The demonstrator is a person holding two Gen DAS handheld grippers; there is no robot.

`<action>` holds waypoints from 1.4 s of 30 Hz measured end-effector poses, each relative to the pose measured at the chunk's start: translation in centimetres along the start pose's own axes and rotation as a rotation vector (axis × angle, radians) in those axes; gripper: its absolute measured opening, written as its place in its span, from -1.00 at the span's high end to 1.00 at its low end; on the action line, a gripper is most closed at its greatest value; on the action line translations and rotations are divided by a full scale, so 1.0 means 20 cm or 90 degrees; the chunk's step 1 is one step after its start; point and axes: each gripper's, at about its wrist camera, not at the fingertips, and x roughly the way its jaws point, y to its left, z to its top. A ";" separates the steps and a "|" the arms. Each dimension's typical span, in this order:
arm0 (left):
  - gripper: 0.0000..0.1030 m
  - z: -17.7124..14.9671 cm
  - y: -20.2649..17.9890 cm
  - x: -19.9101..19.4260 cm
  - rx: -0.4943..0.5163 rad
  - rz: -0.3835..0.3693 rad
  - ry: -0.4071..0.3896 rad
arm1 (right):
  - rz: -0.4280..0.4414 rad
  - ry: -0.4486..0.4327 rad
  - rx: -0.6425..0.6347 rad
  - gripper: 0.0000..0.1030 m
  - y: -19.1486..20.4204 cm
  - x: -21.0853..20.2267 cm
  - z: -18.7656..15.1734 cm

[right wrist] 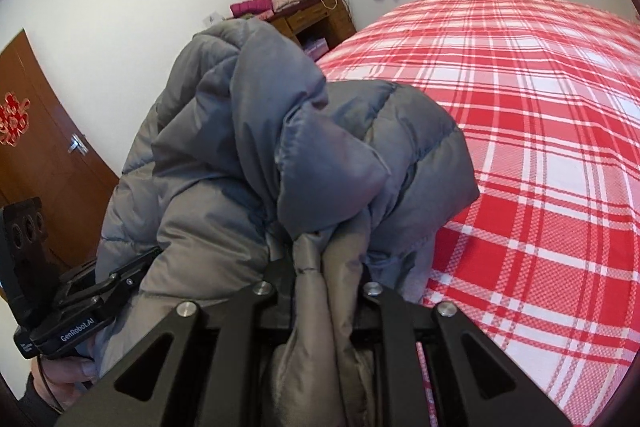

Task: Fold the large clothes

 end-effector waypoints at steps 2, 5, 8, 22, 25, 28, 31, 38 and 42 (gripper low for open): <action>0.47 -0.01 0.03 0.01 -0.007 0.000 0.002 | -0.007 0.004 -0.005 0.68 0.00 0.02 -0.01; 0.47 -0.03 0.06 0.03 -0.017 -0.002 0.002 | -0.015 0.009 -0.011 0.68 0.02 0.03 -0.02; 0.41 -0.05 0.08 0.03 -0.026 -0.004 0.002 | -0.022 0.012 -0.017 0.68 0.05 0.04 -0.03; -0.26 -0.10 0.08 0.02 -0.041 0.040 -0.001 | -0.059 0.021 -0.032 0.67 0.10 0.09 -0.05; -0.45 -0.11 0.09 0.02 -0.047 0.059 -0.004 | -0.068 0.020 -0.037 0.65 0.11 0.09 -0.06; -0.49 -0.11 0.10 0.03 -0.051 0.060 -0.005 | -0.075 0.018 -0.037 0.64 0.12 0.09 -0.07; -0.61 -0.11 0.11 0.03 -0.045 0.076 -0.005 | -0.082 0.019 -0.038 0.61 0.13 0.09 -0.07; -0.76 -0.11 0.11 0.03 -0.047 0.106 -0.005 | -0.113 0.011 -0.047 0.50 0.14 0.09 -0.08; -0.81 -0.12 0.12 0.04 -0.053 0.115 -0.003 | -0.126 0.010 -0.043 0.36 0.14 0.10 -0.09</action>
